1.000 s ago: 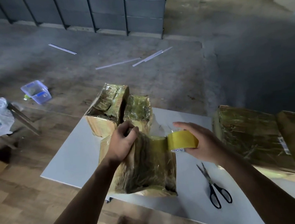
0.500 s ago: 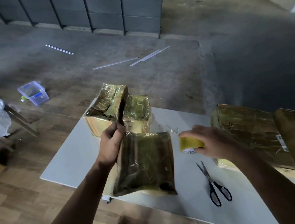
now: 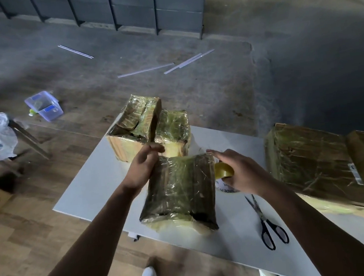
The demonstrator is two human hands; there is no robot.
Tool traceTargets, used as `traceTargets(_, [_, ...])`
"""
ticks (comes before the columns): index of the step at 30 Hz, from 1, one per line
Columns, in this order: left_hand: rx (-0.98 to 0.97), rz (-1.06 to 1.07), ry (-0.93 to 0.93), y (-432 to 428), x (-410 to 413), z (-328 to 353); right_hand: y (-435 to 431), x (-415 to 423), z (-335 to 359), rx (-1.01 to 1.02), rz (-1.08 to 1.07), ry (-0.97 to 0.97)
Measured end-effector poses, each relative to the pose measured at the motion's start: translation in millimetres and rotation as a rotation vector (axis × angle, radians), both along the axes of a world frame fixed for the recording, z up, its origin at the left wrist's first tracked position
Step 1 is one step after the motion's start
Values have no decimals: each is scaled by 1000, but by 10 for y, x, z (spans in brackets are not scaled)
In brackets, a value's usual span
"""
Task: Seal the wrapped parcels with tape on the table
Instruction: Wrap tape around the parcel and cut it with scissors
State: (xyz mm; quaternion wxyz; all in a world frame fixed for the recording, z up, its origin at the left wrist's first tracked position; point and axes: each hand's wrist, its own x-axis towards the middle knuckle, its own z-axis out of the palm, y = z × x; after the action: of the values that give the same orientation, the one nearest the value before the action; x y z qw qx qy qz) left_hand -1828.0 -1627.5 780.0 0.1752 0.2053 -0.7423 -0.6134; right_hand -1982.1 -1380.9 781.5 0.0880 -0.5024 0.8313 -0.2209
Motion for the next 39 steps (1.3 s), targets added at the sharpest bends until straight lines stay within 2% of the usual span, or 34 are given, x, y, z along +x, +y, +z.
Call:
traceTargets(4, [-826,-56,-195,105,-51,262,-44,-40,-21,69,-53,-14])
traceTargets(6, [-1045,-134,-183,351,-68,322,-76,-56,-19,84,-54,-3])
traceTargets(7, [-1093,-173,-151,458,-72,321,-85,-63,-15,99,-56,13])
traceTargets(9, [-1088,-217,-150,593,-82,340,-84,-68,-17,131,-62,39])
traceTargets(14, [-1097,-464,-508,661,-81,493,-194,-8,9,130,-8,69])
traceTargets(17, [-1000,-526,-652,710,-86,563,-302,10,-4,160,-25,68])
traceTargets(19, [-1018,-574,-712,782,-64,579,-339,5,-22,170,-42,44])
traceTargets(22, [-1081,-601,-714,852,-63,580,-340,-17,-41,191,-53,44])
traceTargets(27, [-1075,-626,-657,750,-94,562,-334,3,-32,190,-71,20])
traceTargets(35, [-1066,-756,-478,386,-24,471,-214,70,13,147,-57,-17])
traceTargets(37, [-1005,-782,-478,329,-8,499,-194,111,14,153,-48,3])
traceTargets(39, [-866,-687,-516,369,-55,531,-191,153,-9,154,-48,18])
